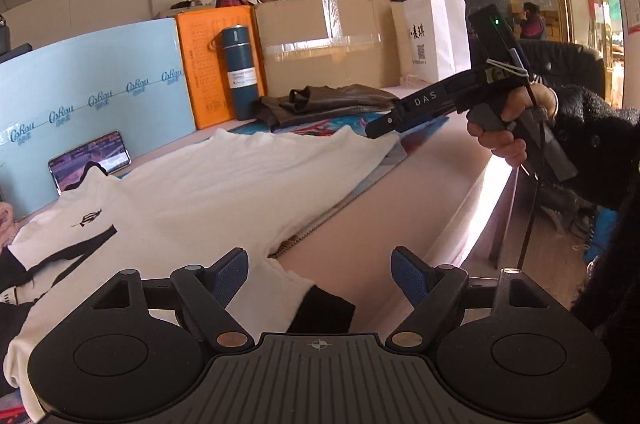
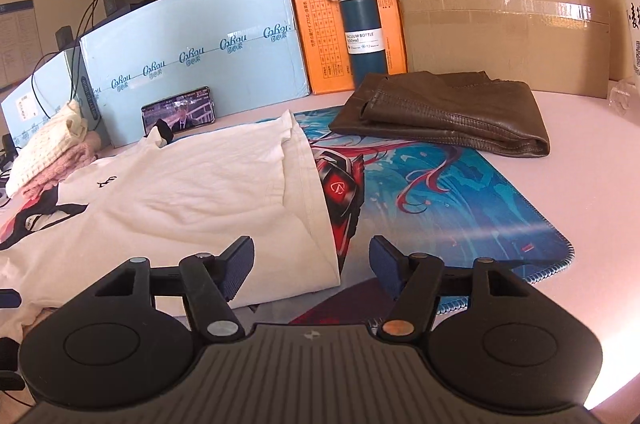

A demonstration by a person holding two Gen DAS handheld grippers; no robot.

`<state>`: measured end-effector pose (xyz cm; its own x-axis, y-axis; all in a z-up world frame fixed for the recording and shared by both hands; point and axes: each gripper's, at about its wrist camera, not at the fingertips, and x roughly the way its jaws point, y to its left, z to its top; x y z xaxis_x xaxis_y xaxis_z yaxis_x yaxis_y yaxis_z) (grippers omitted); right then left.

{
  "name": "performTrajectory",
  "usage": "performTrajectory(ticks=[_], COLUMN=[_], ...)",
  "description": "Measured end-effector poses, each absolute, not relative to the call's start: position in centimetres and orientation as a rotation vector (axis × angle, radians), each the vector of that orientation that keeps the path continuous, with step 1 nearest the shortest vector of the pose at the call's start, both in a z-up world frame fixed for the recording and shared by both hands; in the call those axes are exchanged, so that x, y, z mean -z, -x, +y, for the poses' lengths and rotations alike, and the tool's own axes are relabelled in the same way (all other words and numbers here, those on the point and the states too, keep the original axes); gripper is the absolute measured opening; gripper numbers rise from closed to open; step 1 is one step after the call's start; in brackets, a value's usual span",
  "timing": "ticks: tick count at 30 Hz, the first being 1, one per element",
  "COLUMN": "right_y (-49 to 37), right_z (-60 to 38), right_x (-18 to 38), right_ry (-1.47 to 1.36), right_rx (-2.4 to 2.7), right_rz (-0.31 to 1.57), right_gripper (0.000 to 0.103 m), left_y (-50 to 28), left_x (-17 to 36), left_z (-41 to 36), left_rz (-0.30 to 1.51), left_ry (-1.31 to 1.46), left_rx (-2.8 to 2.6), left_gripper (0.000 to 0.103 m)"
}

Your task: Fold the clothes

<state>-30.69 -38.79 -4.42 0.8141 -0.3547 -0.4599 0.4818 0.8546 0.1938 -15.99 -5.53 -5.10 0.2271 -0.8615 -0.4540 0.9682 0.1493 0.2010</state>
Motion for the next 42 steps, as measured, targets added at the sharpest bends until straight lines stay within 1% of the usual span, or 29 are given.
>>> performTrajectory(ticks=[1,3,4,5,6,7,8,9,10,11,12,14,17,21,23,24,25,26,27,28,29,30,32,34,36,37,38,40,42], right_y=[30.6,30.5,30.5,30.6,30.6,30.6,30.6,30.7,30.8,31.0,31.1,31.6,32.4,33.2,33.5,33.6,33.8,34.2,34.4,34.6,34.5,34.1,32.4,29.2,25.7,24.0,22.5,19.8,18.1], right_z=[-38.8,-38.9,-38.9,-38.8,-38.7,-38.5,-38.2,-38.0,-37.9,-37.8,-37.7,-37.5,-36.8,-36.1,-36.4,-36.6,-36.8,-36.9,-37.1,-37.3,-37.6,-38.0,-39.2,-41.2,-42.8,-43.6,-44.1,-45.2,-45.5], right_x=[4.6,4.9,4.9,4.9,5.0,5.0,5.0,5.0,5.0,4.9,4.9,4.7,4.4,4.1,4.2,4.2,4.1,3.7,3.1,2.5,1.9,1.2,-0.2,-0.9,-0.8,-0.6,-0.1,0.9,2.0], right_ry=[-0.308,-0.311,-0.312,-0.307,-0.301,-0.286,-0.267,-0.251,-0.246,-0.246,-0.246,-0.256,-0.262,-0.262,-0.285,-0.292,-0.299,-0.311,-0.314,-0.316,-0.312,-0.313,-0.333,-0.365,-0.375,-0.382,-0.391,-0.407,-0.395], right_rx=[0.459,0.458,0.451,0.449,0.447,0.451,0.457,0.457,0.455,0.450,0.446,0.436,0.436,0.425,0.412,0.399,0.384,0.359,0.348,0.337,0.322,0.309,0.297,0.244,0.225,0.220,0.213,0.200,0.211], right_rz=[0.432,0.436,0.435,0.437,0.439,0.445,0.449,0.453,0.455,0.455,0.455,0.452,0.458,0.474,0.485,0.481,0.475,0.447,0.416,0.385,0.348,0.321,0.291,0.313,0.379,0.418,0.461,0.546,0.618], right_gripper=[0.052,0.048,0.044,0.037,0.032,0.023,0.019,0.018,0.015,0.011,0.010,0.006,0.004,0.004,0.004,0.004,0.007,0.018,0.033,0.061,0.068,0.067,0.066,0.065,0.056,0.044,0.038,0.033,0.030], left_y=[16.6,17.9,18.4,18.6,18.5,18.3,17.9,17.4,16.9,16.3,15.9,15.5,15.2,14.8,14.5,14.4,14.2,13.9,13.8,13.6,13.3,12.9,12.1,11.7,11.3,10.9,10.4,9.6,8.9], left_x=[5.6,6.7,7.0,7.1,6.9,6.6,6.1,5.7,5.3,5.0,4.7,4.4,3.8,3.7,4.1,4.2,4.2,3.9,3.4,3.0,2.4,1.8,0.8,0.6,0.7,1.1,1.5,2.4,3.2], left_z=[-5.7,-5.8,-5.8,-5.8,-5.7,-5.5,-5.2,-4.9,-4.7,-4.6,-4.4,-3.9,-3.1,-2.4,-2.7,-2.8,-2.8,-2.6,-2.4,-2.1,-1.9,-2.0,-2.8,-4.7,-6.7,-7.6,-8.4,-9.7,-10.0], left_rz=[0.224,0.149,0.119,0.107,0.110,0.125,0.147,0.169,0.187,0.202,0.207,0.218,0.241,0.296,0.321,0.329,0.337,0.338,0.335,0.324,0.300,0.263,0.200,0.128,0.073,0.074,0.090,0.126,0.166], left_ry=[-0.549,-0.652,-0.686,-0.700,-0.694,-0.675,-0.644,-0.608,-0.570,-0.531,-0.500,-0.450,-0.400,-0.433,-0.474,-0.485,-0.476,-0.445,-0.403,-0.362,-0.313,-0.262,-0.226,-0.275,-0.336,-0.364,-0.391,-0.438,-0.441], left_rx=[1.301,1.229,1.209,1.204,1.205,1.221,1.237,1.248,1.256,1.261,1.247,1.253,1.304,1.375,1.382,1.380,1.392,1.432,1.485,1.528,1.557,1.557,1.509,1.393,1.289,1.272,1.259,1.234,1.232], left_gripper=[0.081,0.081,0.082,0.080,0.076,0.070,0.059,0.050,0.043,0.025,0.014,0.013,0.012,0.012,0.013,0.016,0.018,0.025,0.040,0.050,0.072,0.082,0.083,0.085,0.088,0.088,0.088,0.088,0.088])
